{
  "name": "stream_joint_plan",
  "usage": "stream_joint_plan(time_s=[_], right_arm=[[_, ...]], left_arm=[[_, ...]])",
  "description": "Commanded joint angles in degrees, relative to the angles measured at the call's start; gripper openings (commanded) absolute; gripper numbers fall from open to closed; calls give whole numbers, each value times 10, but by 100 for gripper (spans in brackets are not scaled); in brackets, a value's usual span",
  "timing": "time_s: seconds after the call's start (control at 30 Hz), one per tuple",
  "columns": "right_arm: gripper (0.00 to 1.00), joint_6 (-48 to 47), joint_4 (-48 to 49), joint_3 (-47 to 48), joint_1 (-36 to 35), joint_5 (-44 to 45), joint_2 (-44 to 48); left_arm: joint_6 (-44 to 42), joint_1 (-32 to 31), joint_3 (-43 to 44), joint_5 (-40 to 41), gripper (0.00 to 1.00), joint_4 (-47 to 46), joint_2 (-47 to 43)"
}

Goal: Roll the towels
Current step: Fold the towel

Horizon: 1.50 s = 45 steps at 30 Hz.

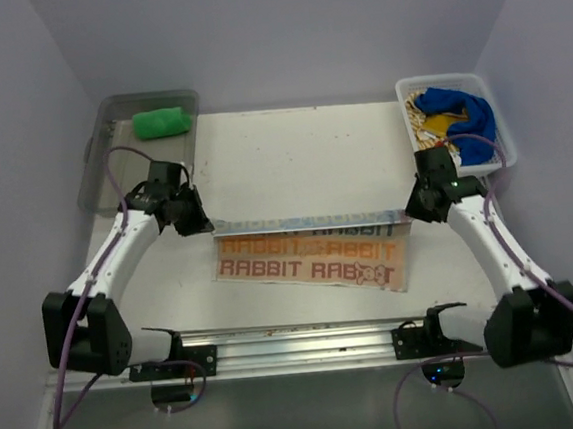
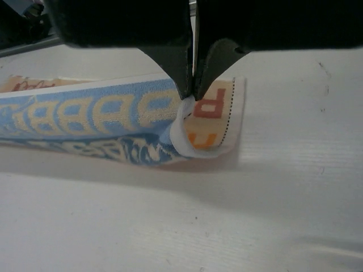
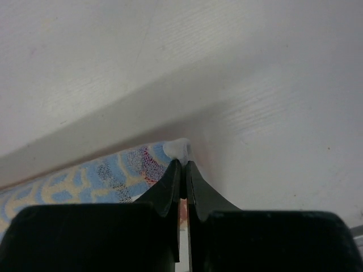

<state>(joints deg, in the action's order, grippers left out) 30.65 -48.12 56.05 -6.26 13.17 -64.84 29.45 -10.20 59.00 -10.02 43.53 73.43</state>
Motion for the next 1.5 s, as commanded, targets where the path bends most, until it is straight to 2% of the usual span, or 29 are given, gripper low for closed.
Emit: stream_joint_plan(time_s=[0.0,0.13,0.3,0.37,0.47,0.63,0.77,0.97,1.47], right_arm=[[0,-13,137,39,7,61,-116],[0,-23,197,89,8,56,-219],[0,-39,190,193,8,50,-336],[0,-40,186,210,8,49,-350],[0,-38,190,192,8,41,-332],[0,-33,193,93,8,23,-255],[0,-27,187,6,8,-2,-182],[0,-25,178,-70,8,-19,-120],[0,-29,188,-102,8,-22,-112]], left_arm=[[-4,10,23,76,0,-76,76],[-3,11,52,83,0,-98,127],[-11,11,97,78,0,-100,192],[-12,13,117,76,0,-96,213],[-17,13,125,74,0,-90,217],[-29,13,103,69,0,-79,190],[-32,13,53,55,0,-80,144],[-30,13,-17,41,0,-86,103],[-26,12,-107,26,0,-107,52]])
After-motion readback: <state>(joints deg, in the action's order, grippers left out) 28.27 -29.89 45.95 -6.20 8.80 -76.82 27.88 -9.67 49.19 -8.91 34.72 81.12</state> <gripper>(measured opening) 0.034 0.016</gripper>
